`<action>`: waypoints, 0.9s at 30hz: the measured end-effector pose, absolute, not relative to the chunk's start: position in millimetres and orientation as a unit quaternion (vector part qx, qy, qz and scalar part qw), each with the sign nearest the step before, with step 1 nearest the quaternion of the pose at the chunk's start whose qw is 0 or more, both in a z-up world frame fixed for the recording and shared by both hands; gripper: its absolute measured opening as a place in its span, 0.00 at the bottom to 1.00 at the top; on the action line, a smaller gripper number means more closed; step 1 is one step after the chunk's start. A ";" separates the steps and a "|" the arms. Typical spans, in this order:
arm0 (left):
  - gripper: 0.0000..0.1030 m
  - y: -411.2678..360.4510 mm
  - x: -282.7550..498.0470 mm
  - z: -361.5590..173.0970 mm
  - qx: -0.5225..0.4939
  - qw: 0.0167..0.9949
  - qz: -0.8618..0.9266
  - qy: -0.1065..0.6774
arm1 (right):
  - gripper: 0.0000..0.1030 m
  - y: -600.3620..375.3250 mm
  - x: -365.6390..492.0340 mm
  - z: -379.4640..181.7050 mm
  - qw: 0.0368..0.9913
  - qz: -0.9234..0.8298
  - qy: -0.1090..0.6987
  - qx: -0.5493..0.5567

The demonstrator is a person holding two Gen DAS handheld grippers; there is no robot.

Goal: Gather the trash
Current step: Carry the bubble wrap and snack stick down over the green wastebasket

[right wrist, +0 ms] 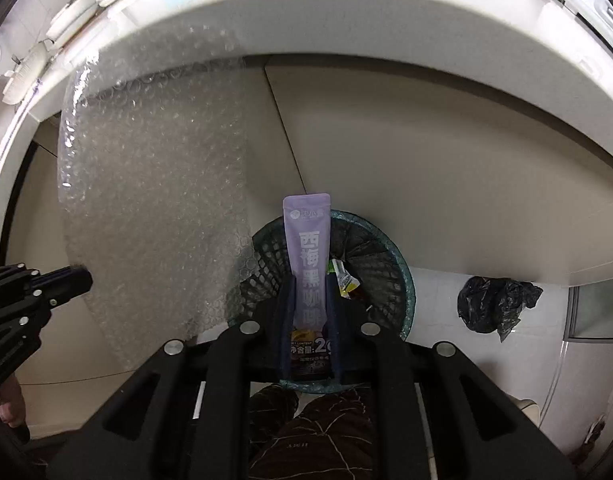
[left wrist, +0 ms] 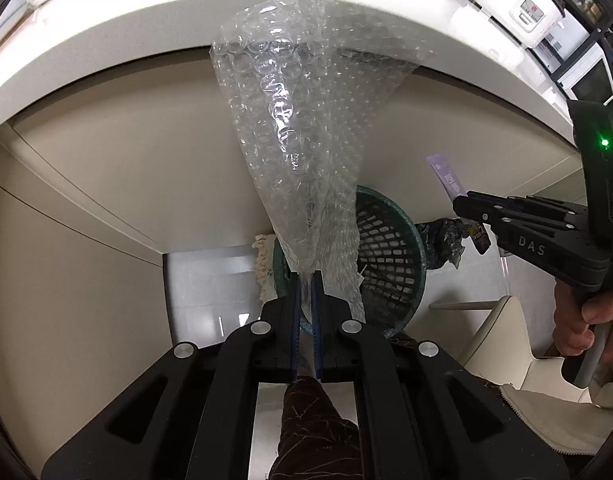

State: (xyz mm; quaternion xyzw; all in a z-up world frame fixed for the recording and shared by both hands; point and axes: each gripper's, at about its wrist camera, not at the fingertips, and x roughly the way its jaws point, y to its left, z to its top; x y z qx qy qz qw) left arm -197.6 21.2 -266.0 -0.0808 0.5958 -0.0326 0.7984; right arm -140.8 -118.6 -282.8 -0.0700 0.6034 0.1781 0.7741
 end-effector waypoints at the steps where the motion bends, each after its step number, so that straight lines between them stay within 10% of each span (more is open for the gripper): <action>1: 0.04 21.4 -196.2 -267.2 -0.080 0.798 -0.032 0.597 | 0.17 -117.6 -140.1 -285.3 0.773 0.177 0.606 -0.069; 7: 0.04 19.3 -192.8 -269.8 -0.077 0.795 -0.030 0.602 | 0.24 -119.4 -140.6 -295.7 0.770 0.172 0.611 -0.068; 18: 0.04 9.3 -188.0 -271.8 -0.070 0.792 -0.050 0.605 | 0.74 -136.8 -143.7 -273.6 0.796 0.140 0.587 -0.047; 27: 0.04 -14.3 -179.6 -291.6 -0.061 0.782 -0.077 0.615 | 0.83 -168.1 -148.1 -249.9 0.809 0.106 0.577 -0.031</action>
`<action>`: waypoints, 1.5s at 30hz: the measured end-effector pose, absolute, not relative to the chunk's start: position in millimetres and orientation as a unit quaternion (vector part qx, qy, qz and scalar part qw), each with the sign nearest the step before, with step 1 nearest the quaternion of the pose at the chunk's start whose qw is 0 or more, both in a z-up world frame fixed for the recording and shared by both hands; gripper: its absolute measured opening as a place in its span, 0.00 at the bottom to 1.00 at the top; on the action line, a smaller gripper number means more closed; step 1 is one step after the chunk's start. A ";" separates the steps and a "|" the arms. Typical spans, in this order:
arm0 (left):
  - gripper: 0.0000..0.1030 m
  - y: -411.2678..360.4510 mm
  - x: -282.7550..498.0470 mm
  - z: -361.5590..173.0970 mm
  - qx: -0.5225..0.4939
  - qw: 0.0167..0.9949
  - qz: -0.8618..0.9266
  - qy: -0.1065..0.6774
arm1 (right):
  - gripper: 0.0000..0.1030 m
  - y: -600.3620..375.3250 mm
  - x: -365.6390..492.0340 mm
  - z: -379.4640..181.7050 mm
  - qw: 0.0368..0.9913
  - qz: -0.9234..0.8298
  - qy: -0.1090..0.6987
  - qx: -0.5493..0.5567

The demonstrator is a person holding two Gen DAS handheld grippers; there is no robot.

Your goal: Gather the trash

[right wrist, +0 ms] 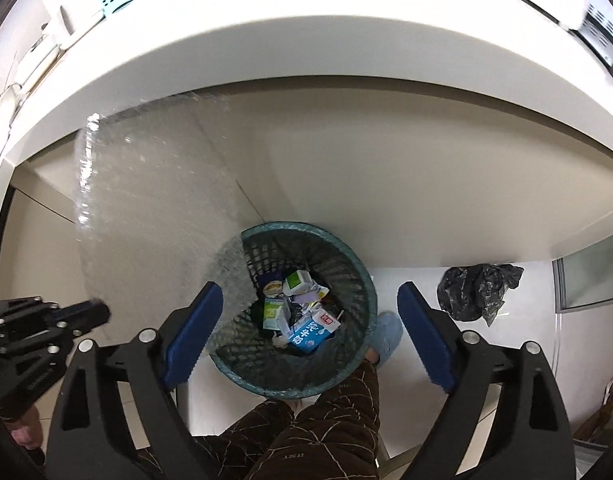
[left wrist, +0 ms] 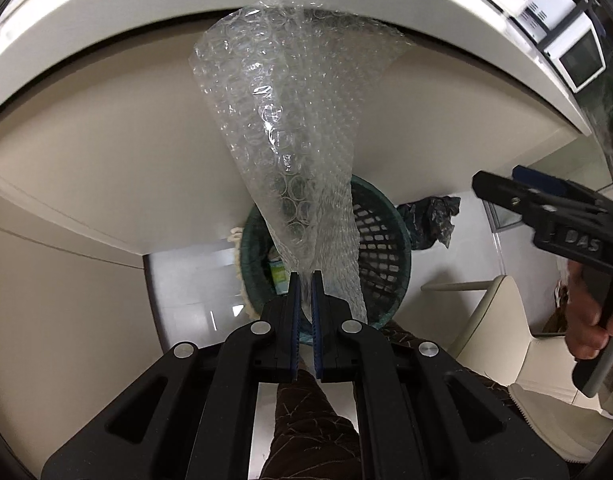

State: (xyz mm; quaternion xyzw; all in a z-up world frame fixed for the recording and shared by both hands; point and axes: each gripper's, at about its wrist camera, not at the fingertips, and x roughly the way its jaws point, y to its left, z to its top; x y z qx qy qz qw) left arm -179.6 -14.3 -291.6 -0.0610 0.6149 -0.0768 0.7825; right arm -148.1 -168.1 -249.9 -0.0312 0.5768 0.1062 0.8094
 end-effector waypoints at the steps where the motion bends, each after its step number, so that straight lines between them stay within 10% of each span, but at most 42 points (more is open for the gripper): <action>1: 0.04 -18.3 -177.6 -294.8 -0.059 0.782 -0.079 0.616 | 0.83 -171.3 -148.9 -248.3 0.810 0.104 0.576 -0.031; 25: 0.10 -54.1 -156.5 -344.2 -0.052 0.786 -0.071 0.612 | 0.83 -215.9 -150.3 -232.3 0.808 0.088 0.582 -0.024; 33: 0.33 -59.1 -155.8 -338.6 -0.050 0.795 -0.068 0.601 | 0.83 -209.5 -152.3 -227.5 0.811 0.092 0.578 -0.023; 45: 0.94 -37.6 -159.9 -241.0 -0.038 0.828 -0.020 0.559 | 0.86 -202.9 -151.9 -190.3 0.834 0.085 0.544 -0.016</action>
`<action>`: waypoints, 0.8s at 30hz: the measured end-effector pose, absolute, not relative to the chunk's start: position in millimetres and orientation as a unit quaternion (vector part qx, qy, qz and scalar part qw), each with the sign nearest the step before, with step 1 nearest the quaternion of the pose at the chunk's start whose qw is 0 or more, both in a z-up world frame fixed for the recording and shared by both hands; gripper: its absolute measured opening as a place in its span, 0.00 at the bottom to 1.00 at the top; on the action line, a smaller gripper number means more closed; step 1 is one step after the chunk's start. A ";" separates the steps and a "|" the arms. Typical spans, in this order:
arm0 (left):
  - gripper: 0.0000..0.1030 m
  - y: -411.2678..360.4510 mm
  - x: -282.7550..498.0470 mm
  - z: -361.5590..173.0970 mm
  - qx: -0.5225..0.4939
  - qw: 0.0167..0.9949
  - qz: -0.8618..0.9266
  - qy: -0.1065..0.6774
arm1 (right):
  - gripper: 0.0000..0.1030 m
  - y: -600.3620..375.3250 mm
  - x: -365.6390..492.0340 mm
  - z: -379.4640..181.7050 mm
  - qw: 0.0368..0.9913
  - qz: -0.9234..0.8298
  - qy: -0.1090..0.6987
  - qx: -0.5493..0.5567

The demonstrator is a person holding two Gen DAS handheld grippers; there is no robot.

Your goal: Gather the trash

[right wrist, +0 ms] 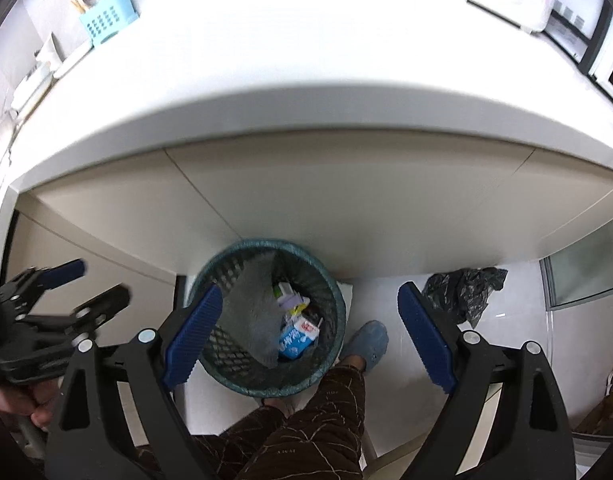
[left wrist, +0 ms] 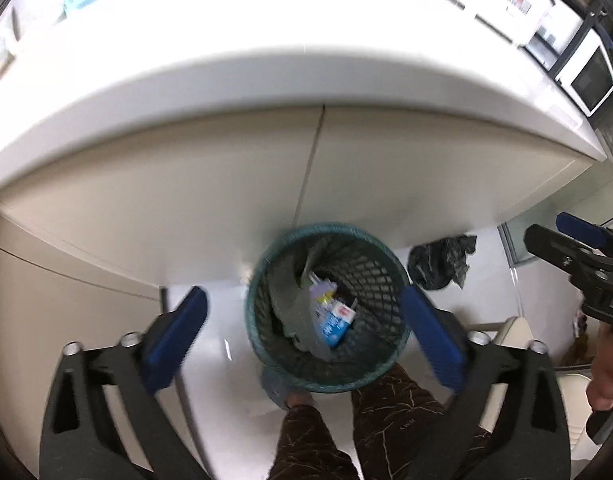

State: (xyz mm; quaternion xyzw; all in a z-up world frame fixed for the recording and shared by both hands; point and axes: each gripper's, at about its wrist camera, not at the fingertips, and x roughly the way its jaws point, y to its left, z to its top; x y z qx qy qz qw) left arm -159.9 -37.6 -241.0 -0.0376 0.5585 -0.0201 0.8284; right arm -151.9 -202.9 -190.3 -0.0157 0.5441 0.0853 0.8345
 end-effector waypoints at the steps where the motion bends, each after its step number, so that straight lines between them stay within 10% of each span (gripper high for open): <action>1: 0.94 -36.9 -161.2 -230.0 -0.033 0.832 -0.017 0.553 | 0.86 -202.7 -151.8 -184.3 0.837 0.084 0.540 -0.016; 24: 0.94 12.2 -167.8 -73.0 -0.065 0.846 0.028 0.529 | 0.91 -181.3 -150.1 -34.3 0.852 0.063 0.519 -0.031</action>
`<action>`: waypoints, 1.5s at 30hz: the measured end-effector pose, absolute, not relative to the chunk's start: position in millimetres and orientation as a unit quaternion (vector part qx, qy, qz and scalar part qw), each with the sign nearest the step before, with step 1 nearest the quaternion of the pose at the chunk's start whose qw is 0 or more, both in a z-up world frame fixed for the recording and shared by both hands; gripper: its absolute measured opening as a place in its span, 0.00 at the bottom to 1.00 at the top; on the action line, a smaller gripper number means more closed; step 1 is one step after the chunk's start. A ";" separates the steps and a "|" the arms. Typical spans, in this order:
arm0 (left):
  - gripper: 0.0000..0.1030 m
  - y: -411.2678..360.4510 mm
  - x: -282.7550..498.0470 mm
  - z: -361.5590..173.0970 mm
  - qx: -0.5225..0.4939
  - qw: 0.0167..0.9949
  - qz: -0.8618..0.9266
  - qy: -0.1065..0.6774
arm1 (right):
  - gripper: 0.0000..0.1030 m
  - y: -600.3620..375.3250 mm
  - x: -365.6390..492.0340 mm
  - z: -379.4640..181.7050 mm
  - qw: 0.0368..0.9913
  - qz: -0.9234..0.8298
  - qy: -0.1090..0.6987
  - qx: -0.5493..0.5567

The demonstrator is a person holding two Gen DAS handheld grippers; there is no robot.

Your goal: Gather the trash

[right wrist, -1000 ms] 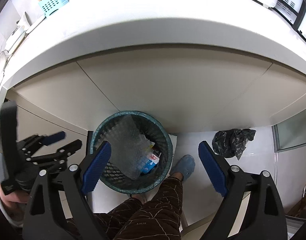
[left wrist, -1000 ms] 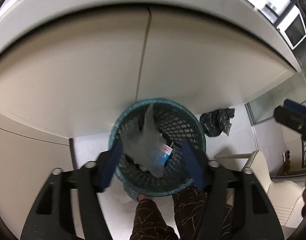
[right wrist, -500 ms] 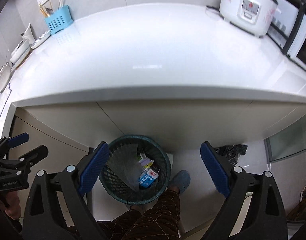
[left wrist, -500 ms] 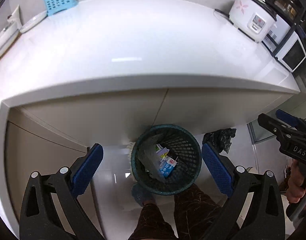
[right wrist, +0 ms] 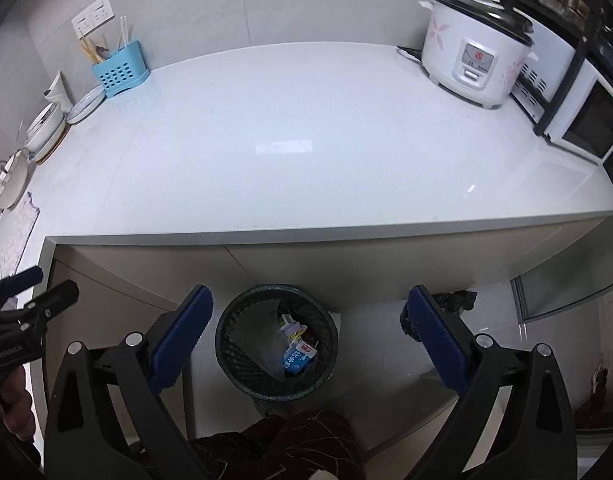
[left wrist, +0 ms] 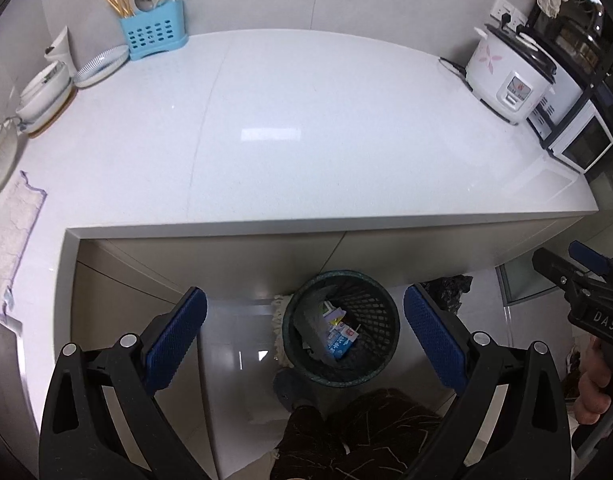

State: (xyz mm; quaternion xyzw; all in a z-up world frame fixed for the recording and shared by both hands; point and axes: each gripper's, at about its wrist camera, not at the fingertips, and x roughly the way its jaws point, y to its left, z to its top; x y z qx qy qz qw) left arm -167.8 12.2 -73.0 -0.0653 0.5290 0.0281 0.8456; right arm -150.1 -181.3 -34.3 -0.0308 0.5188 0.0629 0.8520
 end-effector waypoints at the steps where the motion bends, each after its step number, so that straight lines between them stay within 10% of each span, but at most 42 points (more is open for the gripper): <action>1: 0.94 11.9 -168.6 -69.3 -0.067 0.846 0.032 0.527 | 0.91 -181.9 -150.0 -29.9 0.852 0.062 0.519 -0.027; 45: 0.94 -14.6 -182.7 -31.4 -0.074 0.847 0.034 0.526 | 0.91 -182.2 -171.8 11.9 0.850 0.061 0.522 -0.045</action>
